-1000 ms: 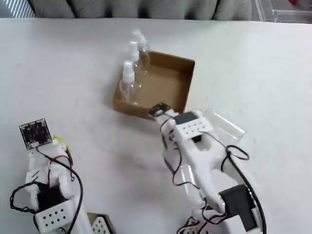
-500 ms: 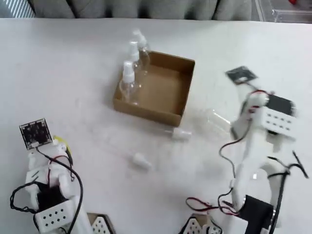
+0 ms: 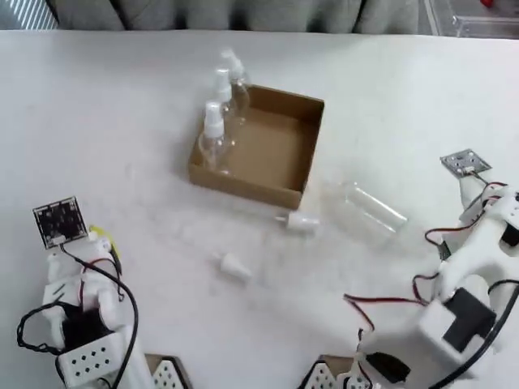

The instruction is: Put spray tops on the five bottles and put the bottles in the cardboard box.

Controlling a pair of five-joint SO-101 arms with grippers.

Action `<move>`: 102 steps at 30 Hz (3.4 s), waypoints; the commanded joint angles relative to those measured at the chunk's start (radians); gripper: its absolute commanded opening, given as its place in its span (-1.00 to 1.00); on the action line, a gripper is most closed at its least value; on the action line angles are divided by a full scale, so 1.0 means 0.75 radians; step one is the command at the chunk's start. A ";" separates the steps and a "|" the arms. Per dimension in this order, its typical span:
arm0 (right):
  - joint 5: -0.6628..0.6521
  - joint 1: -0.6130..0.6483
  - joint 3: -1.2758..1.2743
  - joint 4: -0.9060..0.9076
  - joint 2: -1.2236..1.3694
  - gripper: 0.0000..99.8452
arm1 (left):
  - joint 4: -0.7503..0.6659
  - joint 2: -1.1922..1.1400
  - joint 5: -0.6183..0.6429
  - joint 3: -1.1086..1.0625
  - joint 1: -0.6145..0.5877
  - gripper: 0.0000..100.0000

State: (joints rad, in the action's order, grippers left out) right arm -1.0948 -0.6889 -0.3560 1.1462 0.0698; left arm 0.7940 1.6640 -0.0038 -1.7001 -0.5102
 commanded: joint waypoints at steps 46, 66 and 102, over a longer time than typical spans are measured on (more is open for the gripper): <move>0.696 -0.099 -0.194 -0.214 -0.302 -0.52 | -0.002 0.026 -0.016 0.031 0.013 -0.83; 0.509 -0.064 0.070 -0.183 0.091 -0.52 | -0.004 0.026 -0.016 0.031 0.013 -0.83; 0.205 -0.015 0.417 0.199 0.230 -0.43 | -0.004 0.026 -0.016 0.031 0.013 -0.83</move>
State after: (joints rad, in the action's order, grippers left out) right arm -0.8861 -0.7288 -0.1059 1.2444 0.2432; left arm 0.7940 1.6640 -0.0038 -1.7001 -0.5102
